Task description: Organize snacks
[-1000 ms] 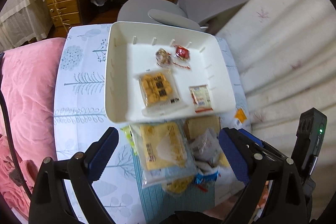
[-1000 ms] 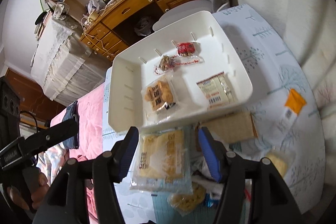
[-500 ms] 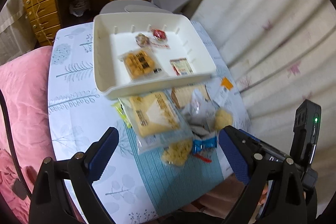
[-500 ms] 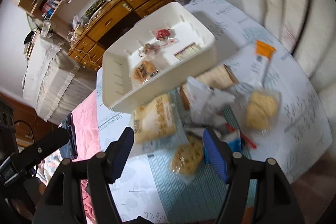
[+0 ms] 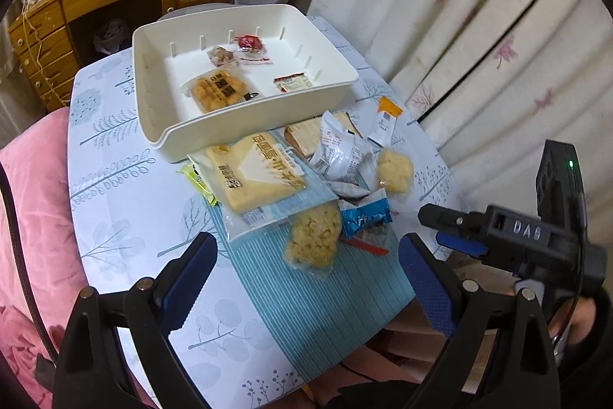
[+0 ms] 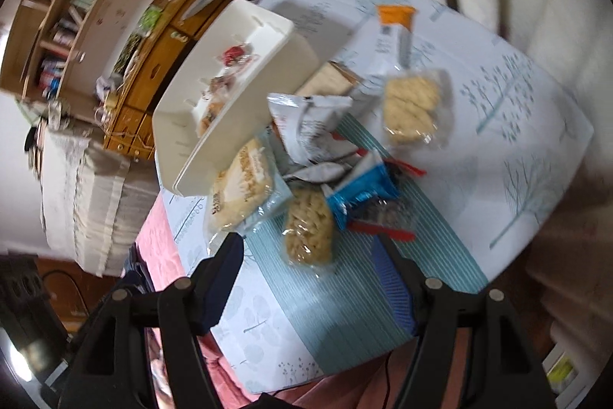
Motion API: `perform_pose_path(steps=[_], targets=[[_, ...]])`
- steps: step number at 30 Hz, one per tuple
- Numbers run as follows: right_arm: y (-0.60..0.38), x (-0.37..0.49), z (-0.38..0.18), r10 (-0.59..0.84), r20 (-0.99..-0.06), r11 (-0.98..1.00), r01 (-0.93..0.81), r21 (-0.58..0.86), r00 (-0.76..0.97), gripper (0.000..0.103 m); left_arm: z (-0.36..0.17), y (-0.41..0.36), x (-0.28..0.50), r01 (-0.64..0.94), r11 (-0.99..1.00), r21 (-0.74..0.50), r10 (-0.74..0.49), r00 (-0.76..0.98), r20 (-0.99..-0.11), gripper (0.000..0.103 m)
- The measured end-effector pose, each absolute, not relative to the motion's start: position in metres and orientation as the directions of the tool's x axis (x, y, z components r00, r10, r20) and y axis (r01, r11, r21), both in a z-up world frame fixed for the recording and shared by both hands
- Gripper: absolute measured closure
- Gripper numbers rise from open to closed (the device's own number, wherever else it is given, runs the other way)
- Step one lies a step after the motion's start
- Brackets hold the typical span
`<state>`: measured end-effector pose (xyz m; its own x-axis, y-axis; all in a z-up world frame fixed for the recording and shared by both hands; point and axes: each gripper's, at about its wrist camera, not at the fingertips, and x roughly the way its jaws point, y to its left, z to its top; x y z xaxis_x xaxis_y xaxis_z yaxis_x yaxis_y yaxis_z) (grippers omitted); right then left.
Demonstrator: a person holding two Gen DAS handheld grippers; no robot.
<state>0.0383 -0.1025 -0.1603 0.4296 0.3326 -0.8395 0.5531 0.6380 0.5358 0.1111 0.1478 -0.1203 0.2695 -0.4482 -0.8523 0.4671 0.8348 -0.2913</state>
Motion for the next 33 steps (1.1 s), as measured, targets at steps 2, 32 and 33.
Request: perform_pose_path(steps=[2, 32, 33], targets=[[-0.107, 0.035, -0.167, 0.348, -0.838, 0.605, 0.582, 0.543, 0.421, 0.033, -0.125, 0.144, 0.109, 0.481, 0.829, -0.285, -0.451, 0.273, -0.850, 0.008], [-0.151, 0.102, -0.302, 0.625, -0.761, 0.322, 0.830, 0.455, 0.175, 0.056, -0.264, 0.058, 0.132, 0.432, 0.896, -0.100, -0.167, 0.120, -0.979, 0.008], [-0.151, 0.105, -0.304, 0.631, -0.757, 0.323, 0.830, 0.455, 0.170, 0.057, -0.267, 0.056, 0.133, 0.428, 0.899, -0.095, -0.159, 0.118, -0.980, 0.008]])
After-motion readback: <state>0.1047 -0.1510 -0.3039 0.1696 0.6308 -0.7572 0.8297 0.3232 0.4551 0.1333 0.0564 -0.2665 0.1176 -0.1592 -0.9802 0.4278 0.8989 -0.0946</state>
